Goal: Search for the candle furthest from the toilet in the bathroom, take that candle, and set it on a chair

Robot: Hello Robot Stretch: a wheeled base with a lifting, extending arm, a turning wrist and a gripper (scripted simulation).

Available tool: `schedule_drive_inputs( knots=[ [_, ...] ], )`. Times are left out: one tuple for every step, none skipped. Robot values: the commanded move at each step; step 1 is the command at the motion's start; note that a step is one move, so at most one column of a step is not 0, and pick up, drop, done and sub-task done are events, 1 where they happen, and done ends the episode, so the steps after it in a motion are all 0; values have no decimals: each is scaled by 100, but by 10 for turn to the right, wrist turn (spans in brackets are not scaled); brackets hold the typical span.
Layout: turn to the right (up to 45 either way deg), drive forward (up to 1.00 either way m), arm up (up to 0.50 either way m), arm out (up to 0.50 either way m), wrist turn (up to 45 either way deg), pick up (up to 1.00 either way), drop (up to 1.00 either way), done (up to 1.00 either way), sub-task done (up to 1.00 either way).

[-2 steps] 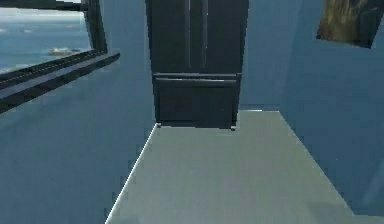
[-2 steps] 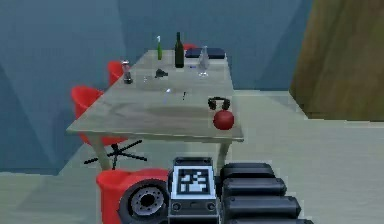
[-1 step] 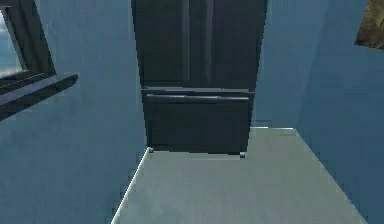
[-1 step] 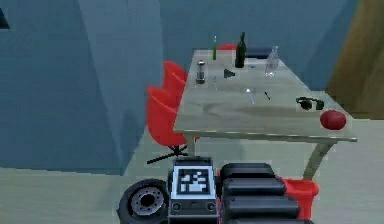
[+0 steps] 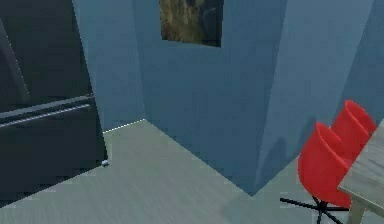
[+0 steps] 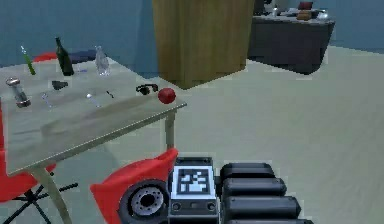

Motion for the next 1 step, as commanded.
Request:
schedule_drive_inputs(
  knots=[
    [180, 0, 0, 0, 0, 0, 0, 0, 0]
  ],
)
